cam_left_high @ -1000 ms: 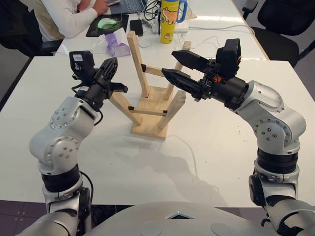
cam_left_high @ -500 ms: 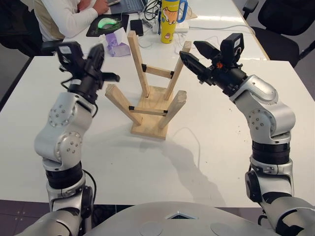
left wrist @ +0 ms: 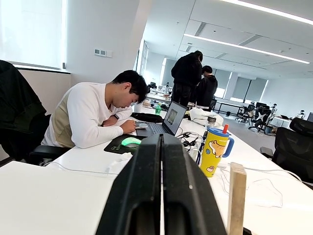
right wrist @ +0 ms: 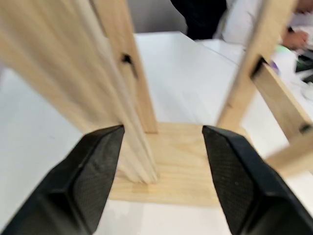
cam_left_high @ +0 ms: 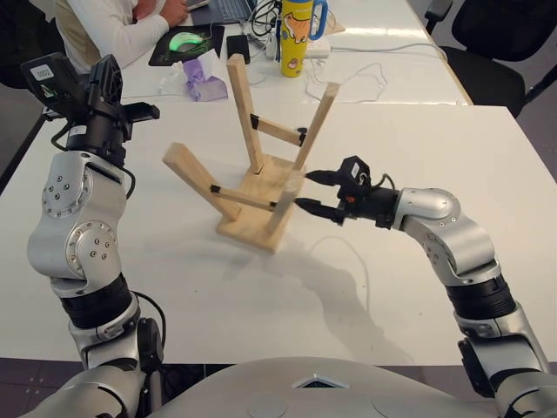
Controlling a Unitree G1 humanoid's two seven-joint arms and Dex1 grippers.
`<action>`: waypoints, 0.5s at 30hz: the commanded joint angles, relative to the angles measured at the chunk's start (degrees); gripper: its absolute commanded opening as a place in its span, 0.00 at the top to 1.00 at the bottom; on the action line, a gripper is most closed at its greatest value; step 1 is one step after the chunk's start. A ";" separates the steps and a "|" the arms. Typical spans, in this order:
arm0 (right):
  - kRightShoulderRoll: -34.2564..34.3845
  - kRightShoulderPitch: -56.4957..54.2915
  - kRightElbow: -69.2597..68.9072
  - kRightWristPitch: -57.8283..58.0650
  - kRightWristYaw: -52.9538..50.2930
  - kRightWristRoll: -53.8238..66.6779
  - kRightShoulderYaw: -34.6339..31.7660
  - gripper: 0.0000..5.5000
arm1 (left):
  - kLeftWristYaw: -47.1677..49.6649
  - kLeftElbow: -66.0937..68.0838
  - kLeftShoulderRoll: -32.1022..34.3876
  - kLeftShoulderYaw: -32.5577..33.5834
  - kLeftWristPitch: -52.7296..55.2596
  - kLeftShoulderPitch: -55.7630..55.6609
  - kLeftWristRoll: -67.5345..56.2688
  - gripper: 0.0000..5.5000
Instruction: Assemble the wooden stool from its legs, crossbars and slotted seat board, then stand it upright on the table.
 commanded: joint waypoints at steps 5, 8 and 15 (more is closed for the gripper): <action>-2.49 -2.74 -0.57 6.57 0.23 4.29 -1.39 0.46 | 0.82 1.86 -0.27 3.47 -1.43 3.99 2.61 1.00; -5.24 -4.53 9.03 3.07 -4.46 -8.62 2.87 0.46 | -0.34 3.32 1.23 3.68 -0.32 7.36 4.02 1.00; 0.07 -11.39 25.40 -2.59 -19.67 -21.56 -0.14 0.46 | -8.46 8.12 10.65 -3.27 12.94 18.12 7.73 1.00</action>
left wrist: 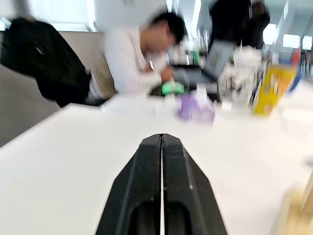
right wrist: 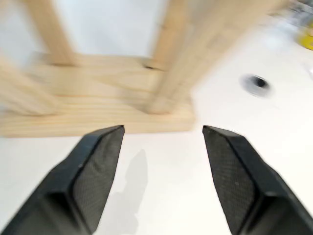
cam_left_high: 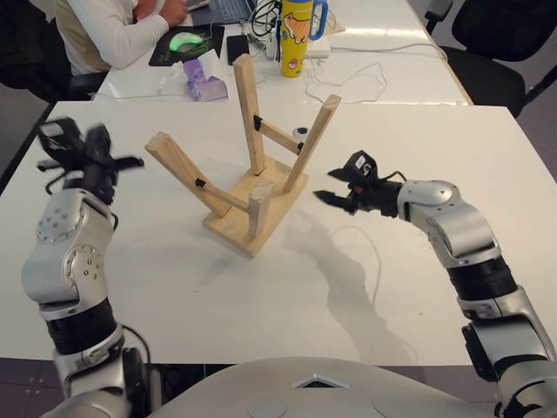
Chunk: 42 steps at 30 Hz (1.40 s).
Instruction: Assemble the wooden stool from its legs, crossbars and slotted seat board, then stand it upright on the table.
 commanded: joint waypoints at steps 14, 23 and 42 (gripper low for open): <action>14.57 -12.89 22.22 -20.32 -19.66 -7.77 -11.61 0.46 | -28.61 -15.59 15.80 -18.18 7.54 13.28 -3.57 1.00; 14.45 -17.53 28.46 -27.84 -4.25 -4.89 -11.06 0.46 | -27.00 -4.03 12.42 -18.70 3.84 3.22 0.70 1.00; 9.97 -1.50 -8.72 -6.18 19.51 13.82 -5.62 0.46 | -29.31 20.57 11.09 -17.57 -9.04 -6.60 10.42 1.00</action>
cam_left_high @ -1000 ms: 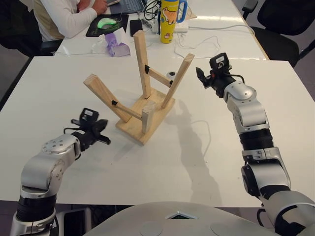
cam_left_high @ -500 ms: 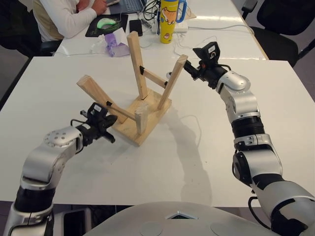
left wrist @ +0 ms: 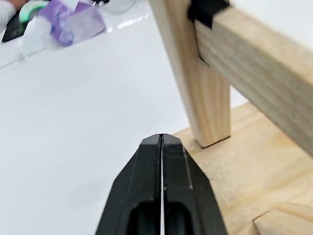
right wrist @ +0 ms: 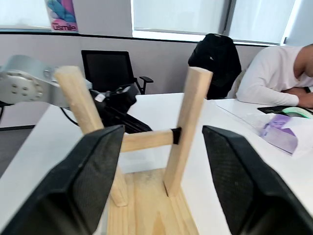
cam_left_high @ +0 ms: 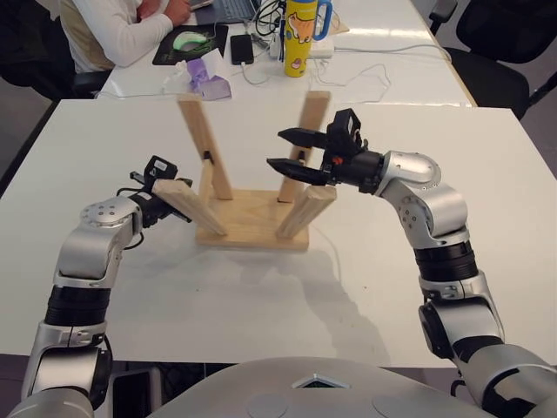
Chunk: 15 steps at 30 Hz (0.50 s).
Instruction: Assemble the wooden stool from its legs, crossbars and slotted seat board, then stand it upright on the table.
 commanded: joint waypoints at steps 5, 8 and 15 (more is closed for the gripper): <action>0.91 -4.16 -1.90 2.55 -5.52 4.93 -7.08 0.46 | 2.54 4.53 -0.65 3.47 -2.06 0.53 2.60 1.00; 3.01 -14.78 1.85 0.57 -12.70 6.67 -13.41 0.46 | 3.31 3.96 -1.87 3.25 -2.23 1.38 2.91 1.00; 1.91 -28.41 20.61 -0.75 -27.47 -6.80 -10.88 0.46 | 4.62 2.63 -4.29 2.50 -2.31 2.56 3.78 1.00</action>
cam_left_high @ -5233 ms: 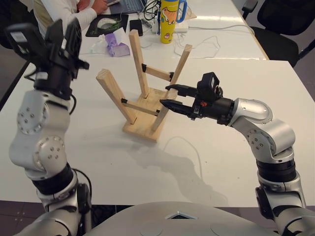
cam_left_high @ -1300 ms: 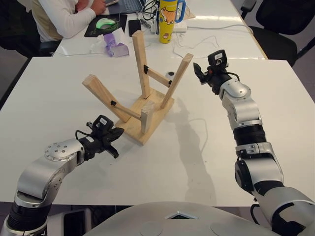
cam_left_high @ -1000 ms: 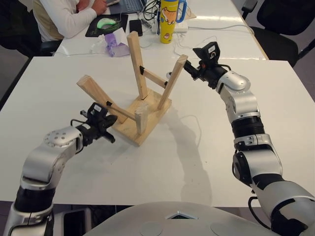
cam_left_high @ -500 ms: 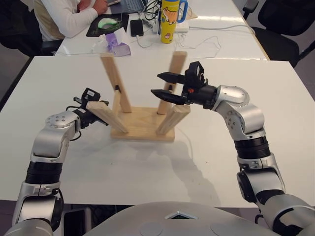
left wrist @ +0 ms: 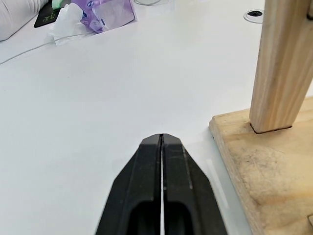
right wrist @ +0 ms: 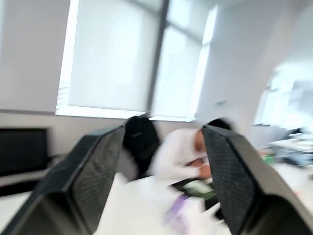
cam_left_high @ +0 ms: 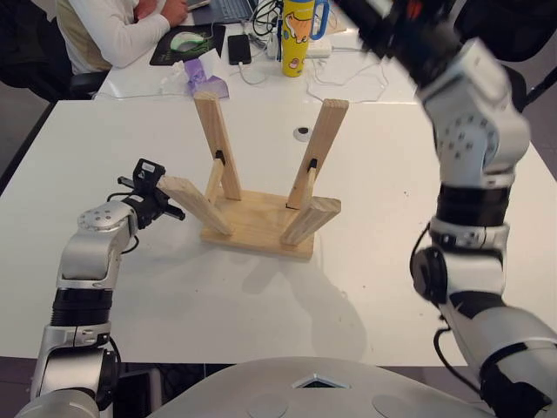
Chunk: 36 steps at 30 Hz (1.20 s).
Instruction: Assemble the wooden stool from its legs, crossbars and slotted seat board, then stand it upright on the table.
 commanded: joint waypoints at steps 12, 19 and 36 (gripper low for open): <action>-0.02 12.02 -3.16 11.61 1.97 -5.39 8.98 0.46 | -0.06 -1.54 -1.46 -0.60 -0.05 1.38 1.96 1.00; 2.22 7.16 -1.95 0.62 -11.40 0.02 -7.98 0.46 | -0.78 -0.83 -0.49 -1.03 -0.43 2.69 2.91 1.00; -14.01 57.52 -24.67 20.24 2.90 -13.70 14.69 0.72 | -0.54 -3.81 -1.76 -5.49 -4.92 17.35 7.67 1.00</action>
